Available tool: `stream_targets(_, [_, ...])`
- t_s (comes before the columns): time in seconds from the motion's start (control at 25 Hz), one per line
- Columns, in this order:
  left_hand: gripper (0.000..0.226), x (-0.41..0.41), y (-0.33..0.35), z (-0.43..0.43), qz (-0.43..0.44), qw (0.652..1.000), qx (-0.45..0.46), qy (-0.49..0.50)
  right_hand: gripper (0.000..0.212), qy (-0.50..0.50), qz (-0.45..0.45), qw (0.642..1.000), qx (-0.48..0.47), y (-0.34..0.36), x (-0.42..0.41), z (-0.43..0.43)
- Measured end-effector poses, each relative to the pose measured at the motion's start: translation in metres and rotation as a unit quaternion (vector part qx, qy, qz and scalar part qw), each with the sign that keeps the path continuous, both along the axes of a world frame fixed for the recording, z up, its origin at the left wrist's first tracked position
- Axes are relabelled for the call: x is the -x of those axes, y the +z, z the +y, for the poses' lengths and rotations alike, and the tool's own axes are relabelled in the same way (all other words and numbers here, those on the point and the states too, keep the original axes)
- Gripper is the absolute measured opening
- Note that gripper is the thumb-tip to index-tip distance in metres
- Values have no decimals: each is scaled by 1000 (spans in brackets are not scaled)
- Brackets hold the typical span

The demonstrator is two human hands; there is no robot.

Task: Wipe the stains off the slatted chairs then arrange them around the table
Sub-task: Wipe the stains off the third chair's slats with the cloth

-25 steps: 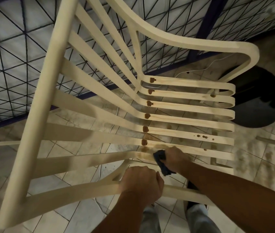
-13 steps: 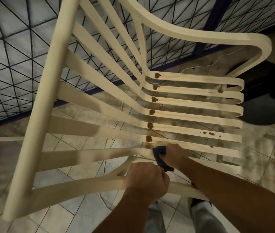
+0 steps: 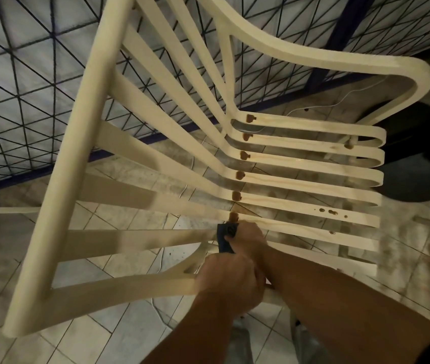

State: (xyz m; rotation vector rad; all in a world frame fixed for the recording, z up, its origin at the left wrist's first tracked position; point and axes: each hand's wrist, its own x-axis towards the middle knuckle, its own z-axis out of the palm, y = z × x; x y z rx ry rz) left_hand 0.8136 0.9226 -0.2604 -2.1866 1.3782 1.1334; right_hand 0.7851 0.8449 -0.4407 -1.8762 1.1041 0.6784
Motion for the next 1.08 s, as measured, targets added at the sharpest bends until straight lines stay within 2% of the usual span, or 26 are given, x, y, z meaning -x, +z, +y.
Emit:
stream_targets(0.24, [55,-3,12,-1,-12,1000,23,-9,22,76,64,995,8,11,72,-54])
stream_targets(0.32, [55,-2,14,-1,-17,999,35,-1,17,52,82,995,8,17,116,-81])
stream_targets(0.44, [54,-2,14,1,-20,998,56,0,24,-12,113,994,3,21,156,-97])
stream_targets(0.56, [52,-2,13,3,-25,997,70,-5,22,-13,117,993,28,18,151,-94])
stream_targets(0.68, [50,1,12,4,-40,997,69,-7,22,-37,110,993,9,18,134,-91])
stream_targets(1.08, [50,8,7,0,-91,995,40,5,29,35,57,997,30,17,63,-42])
